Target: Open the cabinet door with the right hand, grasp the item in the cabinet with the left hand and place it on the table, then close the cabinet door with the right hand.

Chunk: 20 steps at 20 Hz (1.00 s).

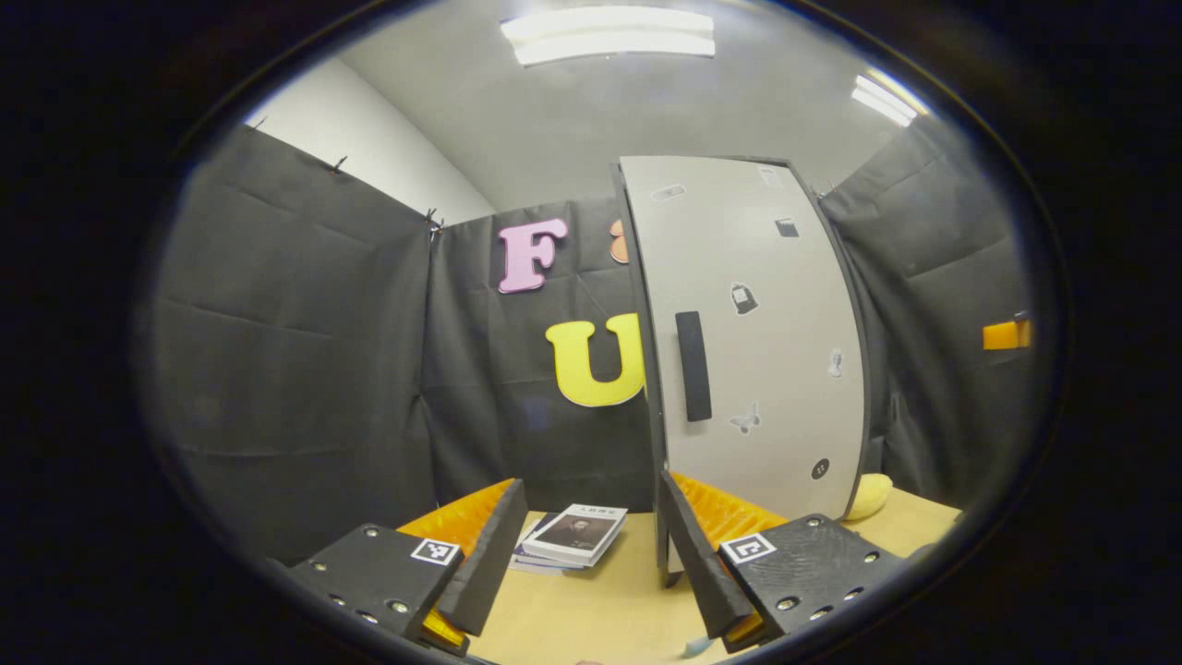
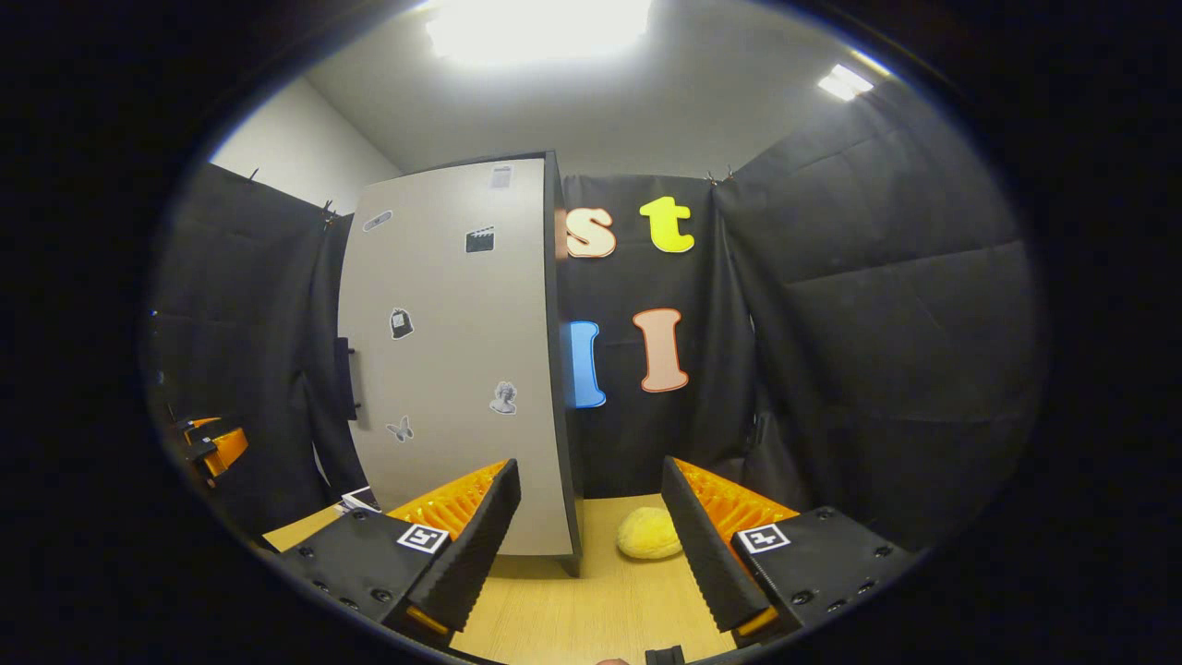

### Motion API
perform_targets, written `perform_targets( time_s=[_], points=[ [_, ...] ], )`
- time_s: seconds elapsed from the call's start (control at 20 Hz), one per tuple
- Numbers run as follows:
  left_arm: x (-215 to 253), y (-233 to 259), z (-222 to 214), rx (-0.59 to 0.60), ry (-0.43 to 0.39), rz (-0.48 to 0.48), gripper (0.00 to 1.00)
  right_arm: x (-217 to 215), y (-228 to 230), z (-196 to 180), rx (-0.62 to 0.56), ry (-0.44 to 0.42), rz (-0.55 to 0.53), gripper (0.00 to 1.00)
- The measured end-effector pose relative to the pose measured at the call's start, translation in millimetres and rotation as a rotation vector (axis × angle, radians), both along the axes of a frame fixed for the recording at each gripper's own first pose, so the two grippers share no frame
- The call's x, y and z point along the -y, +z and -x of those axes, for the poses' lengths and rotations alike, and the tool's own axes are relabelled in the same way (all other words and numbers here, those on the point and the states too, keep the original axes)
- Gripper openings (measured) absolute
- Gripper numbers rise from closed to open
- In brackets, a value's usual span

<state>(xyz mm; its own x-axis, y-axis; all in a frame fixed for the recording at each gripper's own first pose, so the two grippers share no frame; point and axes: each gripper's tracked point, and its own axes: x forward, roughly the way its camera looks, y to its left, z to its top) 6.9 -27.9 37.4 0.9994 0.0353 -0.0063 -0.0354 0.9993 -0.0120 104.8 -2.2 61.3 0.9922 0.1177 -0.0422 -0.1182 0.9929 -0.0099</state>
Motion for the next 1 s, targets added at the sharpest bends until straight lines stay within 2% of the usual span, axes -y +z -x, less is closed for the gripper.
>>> perform_targets(
  time_s=[0.5, 1.0],
  points=[
    [-2.7, -1.3, -5.1, 0.001, -0.002, -0.005, 0.87, -2.5, 1.4, 7.7, 0.000, 0.005, 0.014, 0.98],
    [-5.9, -1.7, -10.9, 0.003, 0.005, 0.003, 0.87, 3.4, 5.2, 2.1, 0.018, -0.026, 0.009, 0.96]
  ],
)
